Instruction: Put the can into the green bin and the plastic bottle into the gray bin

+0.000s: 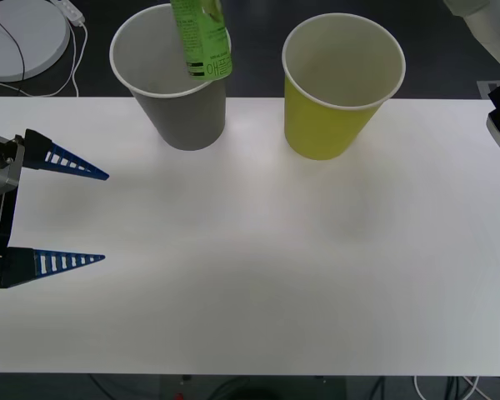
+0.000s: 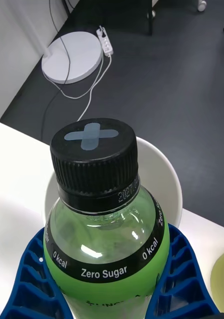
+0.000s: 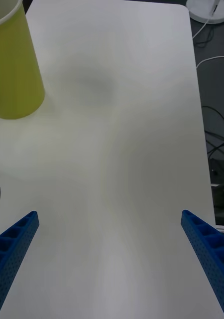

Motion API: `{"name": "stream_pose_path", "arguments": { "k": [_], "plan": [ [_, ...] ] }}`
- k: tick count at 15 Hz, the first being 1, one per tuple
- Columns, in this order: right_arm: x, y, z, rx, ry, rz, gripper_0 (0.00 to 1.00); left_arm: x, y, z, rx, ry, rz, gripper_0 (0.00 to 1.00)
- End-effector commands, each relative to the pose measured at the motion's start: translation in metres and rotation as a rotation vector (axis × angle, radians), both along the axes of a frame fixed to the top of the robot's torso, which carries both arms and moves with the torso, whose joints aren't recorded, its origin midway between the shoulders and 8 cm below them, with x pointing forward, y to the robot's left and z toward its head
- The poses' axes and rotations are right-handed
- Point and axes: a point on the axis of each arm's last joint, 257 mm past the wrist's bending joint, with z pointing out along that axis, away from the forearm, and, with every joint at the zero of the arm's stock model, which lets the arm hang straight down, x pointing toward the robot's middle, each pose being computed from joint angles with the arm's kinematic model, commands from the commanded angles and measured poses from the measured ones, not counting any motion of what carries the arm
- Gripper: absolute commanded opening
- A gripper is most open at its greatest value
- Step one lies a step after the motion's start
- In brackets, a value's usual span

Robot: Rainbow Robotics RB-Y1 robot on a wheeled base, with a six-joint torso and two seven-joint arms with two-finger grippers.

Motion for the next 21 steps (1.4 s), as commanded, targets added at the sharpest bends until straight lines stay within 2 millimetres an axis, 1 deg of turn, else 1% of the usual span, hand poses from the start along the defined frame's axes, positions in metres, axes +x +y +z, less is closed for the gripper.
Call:
{"name": "stream_pose_path", "arguments": {
  "k": [1,7,11,15,21],
  "plan": [
    [0.007,0.001,0.001,-0.008,0.035,-0.026,0.00,0.000,0.000,0.000,0.000,0.000,0.000,1.00],
    [0.014,0.007,0.000,-0.036,0.094,-0.072,0.00,0.000,0.000,0.000,0.000,0.000,0.000,1.00],
    [0.016,0.015,0.003,-0.036,0.122,-0.099,0.00,0.000,0.000,0.000,0.000,0.000,0.000,1.00],
    [0.019,0.019,0.004,-0.032,0.128,-0.117,0.00,0.000,0.000,0.000,0.000,0.000,0.000,1.00],
    [0.026,0.030,0.008,-0.001,0.094,-0.122,0.00,0.000,0.000,0.000,0.000,0.000,0.000,1.00]
  ]
}}
